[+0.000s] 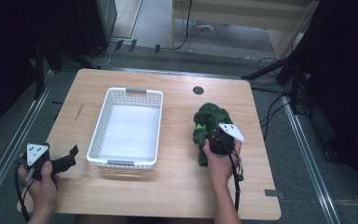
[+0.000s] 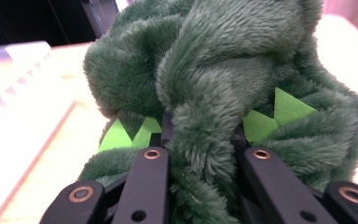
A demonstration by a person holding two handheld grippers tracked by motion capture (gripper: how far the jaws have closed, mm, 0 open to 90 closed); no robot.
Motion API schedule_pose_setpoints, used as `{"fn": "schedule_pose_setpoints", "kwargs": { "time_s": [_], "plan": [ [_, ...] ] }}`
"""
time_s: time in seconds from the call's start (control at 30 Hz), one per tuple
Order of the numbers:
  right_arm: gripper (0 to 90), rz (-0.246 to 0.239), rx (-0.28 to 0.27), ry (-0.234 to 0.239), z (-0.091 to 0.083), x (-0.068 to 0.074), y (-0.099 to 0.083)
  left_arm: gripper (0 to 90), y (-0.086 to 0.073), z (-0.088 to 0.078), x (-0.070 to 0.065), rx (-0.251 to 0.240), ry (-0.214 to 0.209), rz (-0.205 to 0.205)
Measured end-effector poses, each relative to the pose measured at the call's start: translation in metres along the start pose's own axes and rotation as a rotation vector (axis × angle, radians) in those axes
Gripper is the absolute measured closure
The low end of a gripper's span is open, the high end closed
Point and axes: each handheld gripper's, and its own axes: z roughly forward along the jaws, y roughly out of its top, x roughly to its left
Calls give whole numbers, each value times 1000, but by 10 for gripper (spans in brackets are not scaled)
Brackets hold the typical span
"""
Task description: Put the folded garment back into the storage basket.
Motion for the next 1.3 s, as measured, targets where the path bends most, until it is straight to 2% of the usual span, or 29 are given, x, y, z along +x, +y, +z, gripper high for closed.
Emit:
{"fn": "schedule_pose_setpoints", "kwargs": {
  "time_s": [0.13, 0.53, 0.97, 1.3],
  "plan": [
    [781, -22, -48, 15, -7, 9, 7, 6, 0, 0, 0, 0, 0, 1],
    [779, -43, -146, 58, -23, 36, 30, 5, 0, 0, 0, 4, 0, 1],
    [776, -43, -197, 89, -29, 56, 42, 5, 0, 0, 0, 3, -2, -1],
    [775, -58, -214, 120, -32, 73, 52, 5, 0, 1, 0, 2, -4, 6]
  ]
}}
